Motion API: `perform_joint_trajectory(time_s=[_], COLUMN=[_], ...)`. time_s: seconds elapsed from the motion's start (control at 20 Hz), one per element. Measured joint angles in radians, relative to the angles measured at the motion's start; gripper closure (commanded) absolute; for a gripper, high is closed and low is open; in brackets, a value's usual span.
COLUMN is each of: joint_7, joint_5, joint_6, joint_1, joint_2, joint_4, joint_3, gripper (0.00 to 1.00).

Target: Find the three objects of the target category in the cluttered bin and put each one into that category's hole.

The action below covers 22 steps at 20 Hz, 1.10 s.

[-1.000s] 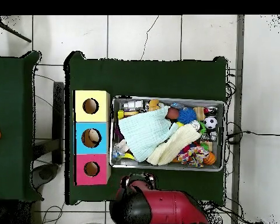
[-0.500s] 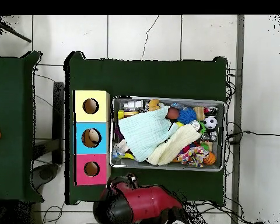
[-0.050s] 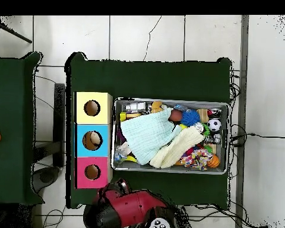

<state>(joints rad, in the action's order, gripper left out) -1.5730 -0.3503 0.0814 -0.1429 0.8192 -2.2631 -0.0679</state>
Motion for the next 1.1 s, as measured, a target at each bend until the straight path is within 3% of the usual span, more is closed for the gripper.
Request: perform_joint_trajectory(time_s=[0.75,1.1], joint_7=[0.0,0.0], joint_5=[-0.025,-0.025], joint_6=[-0.144,-0.079], joint_1=[0.031,0.014], joint_2=[-0.262,-0.212], joint_4=[0.007,0.007], joint_3=[0.086,0.061], gripper=[0.0,0.0])
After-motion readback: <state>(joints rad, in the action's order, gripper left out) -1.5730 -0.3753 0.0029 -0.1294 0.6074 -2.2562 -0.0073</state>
